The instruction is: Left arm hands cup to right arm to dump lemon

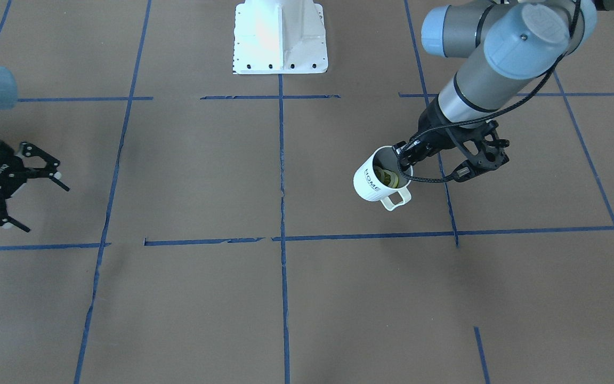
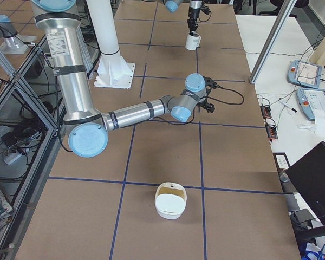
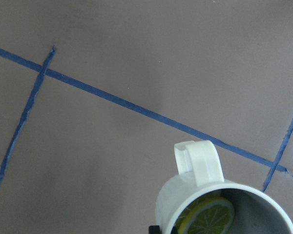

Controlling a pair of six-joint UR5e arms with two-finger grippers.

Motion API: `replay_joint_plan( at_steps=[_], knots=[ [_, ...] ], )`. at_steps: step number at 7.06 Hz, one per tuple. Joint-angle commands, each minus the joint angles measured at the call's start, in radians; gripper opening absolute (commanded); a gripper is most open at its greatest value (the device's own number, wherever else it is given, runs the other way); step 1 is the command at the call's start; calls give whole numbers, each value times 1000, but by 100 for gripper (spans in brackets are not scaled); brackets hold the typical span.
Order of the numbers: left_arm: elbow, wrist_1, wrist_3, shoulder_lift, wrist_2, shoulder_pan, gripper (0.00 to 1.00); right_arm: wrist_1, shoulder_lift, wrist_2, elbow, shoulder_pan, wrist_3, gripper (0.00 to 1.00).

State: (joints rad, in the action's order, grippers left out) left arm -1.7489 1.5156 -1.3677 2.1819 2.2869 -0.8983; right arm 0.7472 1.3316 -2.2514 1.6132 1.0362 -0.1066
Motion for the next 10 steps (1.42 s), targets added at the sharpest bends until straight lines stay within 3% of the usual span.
replay_joint_plan(
  at_steps=[1,4,5,10],
  knots=[
    [51,8,-123,71,-3,33,0,-215,-86,263,-16,-205,-231,99],
    [52,9,-278,126,-62,86,0,-443,-117,699,-15,-500,-365,99],
    [52,9,-309,139,-73,102,0,-451,-123,790,-13,-557,-363,100],
    [48,9,-408,200,-98,162,0,-447,-195,869,-18,-604,-357,100]
  ],
)
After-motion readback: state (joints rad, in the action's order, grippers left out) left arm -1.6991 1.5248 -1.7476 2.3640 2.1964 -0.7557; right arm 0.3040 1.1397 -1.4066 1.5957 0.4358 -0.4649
